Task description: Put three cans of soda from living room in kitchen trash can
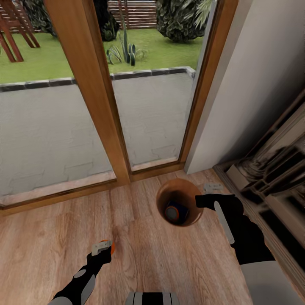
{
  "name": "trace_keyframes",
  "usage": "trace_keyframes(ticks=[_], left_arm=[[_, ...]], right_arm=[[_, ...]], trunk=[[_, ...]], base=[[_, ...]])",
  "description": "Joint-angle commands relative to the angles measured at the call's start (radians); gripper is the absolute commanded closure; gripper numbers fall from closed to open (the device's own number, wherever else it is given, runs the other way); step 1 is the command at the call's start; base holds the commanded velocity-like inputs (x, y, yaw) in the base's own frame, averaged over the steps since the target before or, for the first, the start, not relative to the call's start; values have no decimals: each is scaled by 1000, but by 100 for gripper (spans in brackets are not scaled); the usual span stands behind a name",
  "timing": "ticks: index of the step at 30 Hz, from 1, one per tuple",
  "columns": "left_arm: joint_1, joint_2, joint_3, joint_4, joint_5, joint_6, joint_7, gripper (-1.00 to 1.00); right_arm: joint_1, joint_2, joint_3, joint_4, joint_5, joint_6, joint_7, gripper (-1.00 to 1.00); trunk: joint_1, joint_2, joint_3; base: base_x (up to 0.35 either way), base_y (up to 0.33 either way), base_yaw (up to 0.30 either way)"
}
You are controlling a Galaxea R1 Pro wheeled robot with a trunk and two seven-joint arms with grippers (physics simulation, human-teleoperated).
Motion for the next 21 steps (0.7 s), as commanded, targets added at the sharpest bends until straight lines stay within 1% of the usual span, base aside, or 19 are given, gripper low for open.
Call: trace_keyframes(ticks=[1,17,21], left_arm=[[0,0,0,0,0,0,1,100],[0,0,0,0,-2,0,-1,100],[0,1,0,0,-2,0,-1,100]], right_arm=[[0,0,0,0,-17,0,6,100],[4,1,-1,1,-17,-1,6,100],[4,2,-1,3,-28,-2,6,100]], trunk=[[-4,7,5],[-65,119,81],[-81,147,101]], base=[[0,0,0],[0,0,0],[0,0,0]])
